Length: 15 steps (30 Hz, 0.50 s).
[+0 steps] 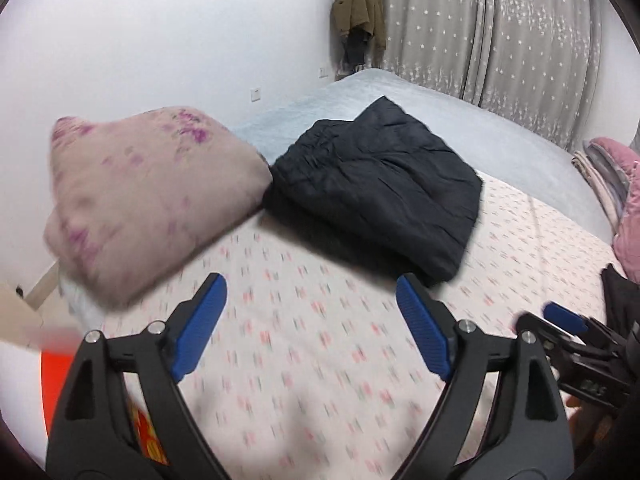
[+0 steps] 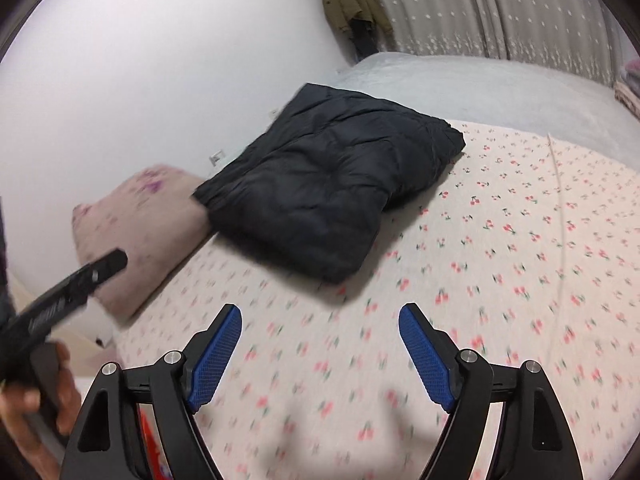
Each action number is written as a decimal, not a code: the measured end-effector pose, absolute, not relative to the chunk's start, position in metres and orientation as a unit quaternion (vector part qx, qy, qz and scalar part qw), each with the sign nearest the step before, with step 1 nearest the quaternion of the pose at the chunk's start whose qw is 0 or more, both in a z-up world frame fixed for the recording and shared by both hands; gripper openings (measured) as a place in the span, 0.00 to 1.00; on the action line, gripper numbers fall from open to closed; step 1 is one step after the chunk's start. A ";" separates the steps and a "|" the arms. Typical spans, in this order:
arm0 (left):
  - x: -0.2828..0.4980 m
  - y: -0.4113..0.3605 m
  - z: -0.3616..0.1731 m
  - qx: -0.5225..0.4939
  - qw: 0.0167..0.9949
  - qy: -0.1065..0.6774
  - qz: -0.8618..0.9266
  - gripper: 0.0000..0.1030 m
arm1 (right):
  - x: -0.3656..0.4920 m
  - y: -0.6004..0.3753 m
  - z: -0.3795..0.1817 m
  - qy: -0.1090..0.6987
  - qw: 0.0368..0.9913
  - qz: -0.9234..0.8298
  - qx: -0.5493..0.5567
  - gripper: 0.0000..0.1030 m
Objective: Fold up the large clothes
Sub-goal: 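Place the folded jacket beside the floral pillow and open both grippers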
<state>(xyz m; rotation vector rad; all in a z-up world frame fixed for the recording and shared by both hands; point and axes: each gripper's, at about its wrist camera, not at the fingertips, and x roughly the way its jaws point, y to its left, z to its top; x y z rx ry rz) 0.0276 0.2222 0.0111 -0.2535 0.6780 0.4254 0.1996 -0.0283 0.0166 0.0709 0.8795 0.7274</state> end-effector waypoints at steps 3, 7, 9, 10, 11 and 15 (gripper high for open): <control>-0.006 0.198 0.022 -0.115 0.918 0.314 0.214 0.87 | 0.159 -0.036 0.033 0.403 0.845 0.351 0.018 0.82; -0.026 0.179 0.028 -0.098 0.926 0.297 0.211 0.92 | 0.115 -0.047 0.046 0.377 0.847 0.374 0.010 0.84; -0.038 0.176 0.028 -0.095 0.928 0.281 0.227 0.95 | 0.098 -0.051 0.045 0.366 0.851 0.378 0.002 0.84; -0.044 0.174 0.027 -0.094 0.927 0.278 0.232 0.96 | 0.091 -0.052 0.047 0.362 0.852 0.378 0.000 0.85; -0.048 0.173 0.024 -0.094 0.927 0.276 0.237 0.97 | 0.084 -0.053 0.045 0.360 0.853 0.378 -0.007 0.86; -0.064 0.164 0.001 -0.085 0.928 0.265 0.246 0.97 | 0.067 -0.051 0.041 0.358 0.846 0.394 -0.034 0.92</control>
